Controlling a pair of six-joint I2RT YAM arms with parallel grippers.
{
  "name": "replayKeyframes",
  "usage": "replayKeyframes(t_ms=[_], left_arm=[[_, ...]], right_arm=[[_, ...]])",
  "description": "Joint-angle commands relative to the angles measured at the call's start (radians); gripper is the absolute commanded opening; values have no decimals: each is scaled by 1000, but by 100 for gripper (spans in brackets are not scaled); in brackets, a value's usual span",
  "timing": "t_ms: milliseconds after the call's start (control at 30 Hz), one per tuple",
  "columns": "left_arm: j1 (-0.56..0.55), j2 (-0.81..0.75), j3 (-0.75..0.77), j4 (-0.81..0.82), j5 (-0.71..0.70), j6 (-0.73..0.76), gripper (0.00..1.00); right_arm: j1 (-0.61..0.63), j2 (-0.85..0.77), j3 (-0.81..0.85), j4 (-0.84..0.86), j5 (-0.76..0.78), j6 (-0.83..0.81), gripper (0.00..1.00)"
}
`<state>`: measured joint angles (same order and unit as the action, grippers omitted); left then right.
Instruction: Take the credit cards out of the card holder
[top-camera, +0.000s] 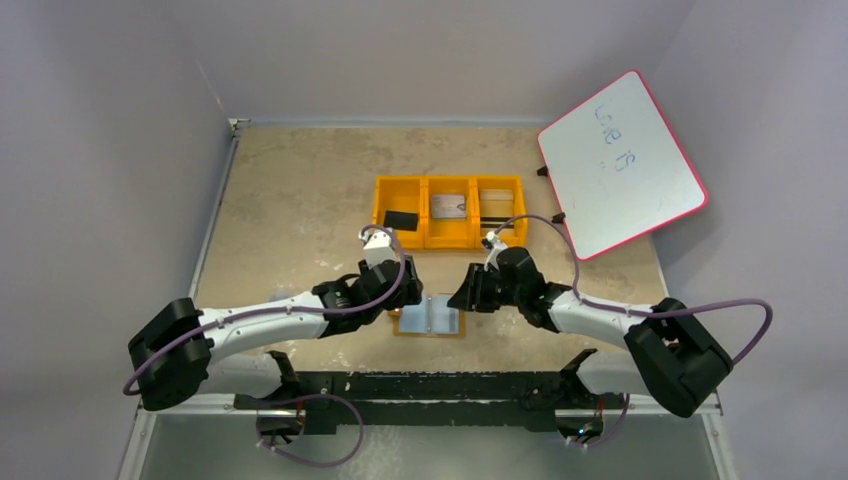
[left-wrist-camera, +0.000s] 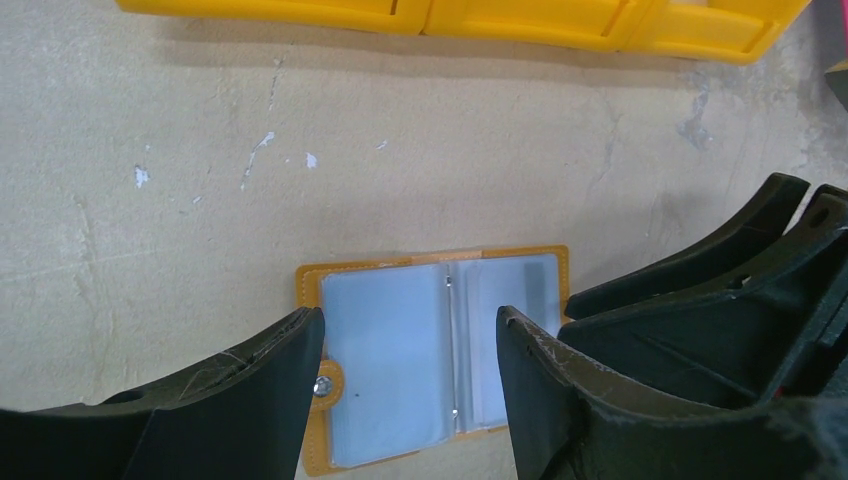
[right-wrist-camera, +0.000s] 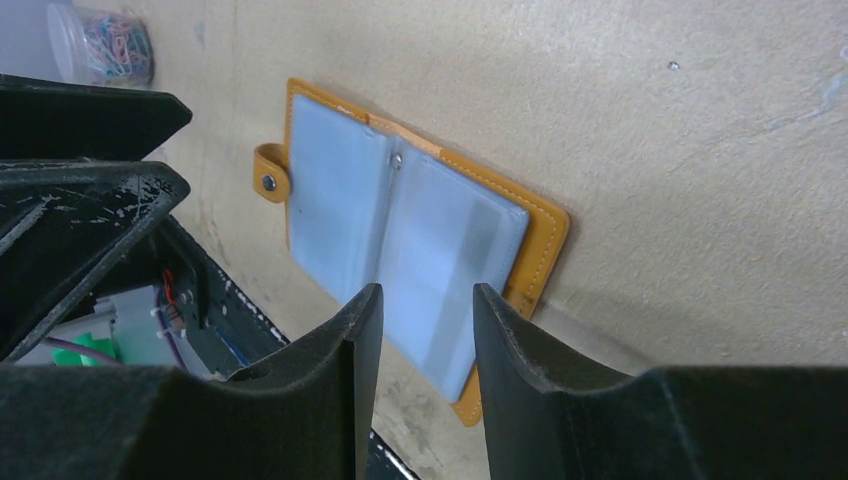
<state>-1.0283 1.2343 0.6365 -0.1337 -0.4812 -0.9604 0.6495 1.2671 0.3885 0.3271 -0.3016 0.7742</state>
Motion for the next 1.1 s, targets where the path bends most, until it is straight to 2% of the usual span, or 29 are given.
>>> replayKeyframes(t_ms=[0, 233, 633, 1067], left_arm=[[-2, 6, 15, -54, -54, -34, 63], [-2, 37, -8, -102, -63, -62, 63], [-3, 91, -69, -1, 36, -58, 54], [-2, 78, -77, 17, 37, -60, 49]], right_arm=[[-1, 5, 21, -42, 23, -15, 41], [-1, 57, 33, -42, 23, -26, 41], [-1, 47, 71, -10, -63, -51, 25], [0, 65, 117, -4, -119, -67, 19]])
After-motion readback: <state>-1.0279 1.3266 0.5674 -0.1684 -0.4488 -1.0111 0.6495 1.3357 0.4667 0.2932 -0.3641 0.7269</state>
